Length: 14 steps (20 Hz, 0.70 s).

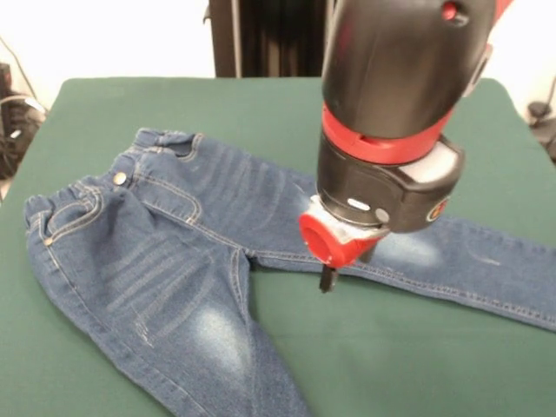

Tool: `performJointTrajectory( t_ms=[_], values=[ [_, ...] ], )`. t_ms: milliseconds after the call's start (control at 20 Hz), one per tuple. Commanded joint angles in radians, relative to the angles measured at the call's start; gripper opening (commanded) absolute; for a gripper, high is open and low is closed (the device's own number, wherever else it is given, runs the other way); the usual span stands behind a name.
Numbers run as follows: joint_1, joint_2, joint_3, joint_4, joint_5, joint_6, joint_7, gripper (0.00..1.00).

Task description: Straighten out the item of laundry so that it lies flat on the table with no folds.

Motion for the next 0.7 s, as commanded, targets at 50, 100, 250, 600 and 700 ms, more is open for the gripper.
performJointTrajectory(
  t_ms=[50, 100, 250, 600, 700],
  values=[
    [0.009, 0.009, -0.129, 0.154, 0.029, 0.108, -0.192, 1.00],
    [0.002, 0.003, -0.128, 0.168, 0.029, 0.115, -0.192, 1.00],
    [-0.023, -0.022, -0.129, 0.233, 0.022, 0.146, -0.169, 1.00],
    [-0.105, -0.110, -0.110, 0.383, 0.061, 0.199, -0.186, 1.00],
    [-0.116, -0.113, -0.118, 0.387, 0.053, 0.214, -0.218, 1.00]
  ],
)
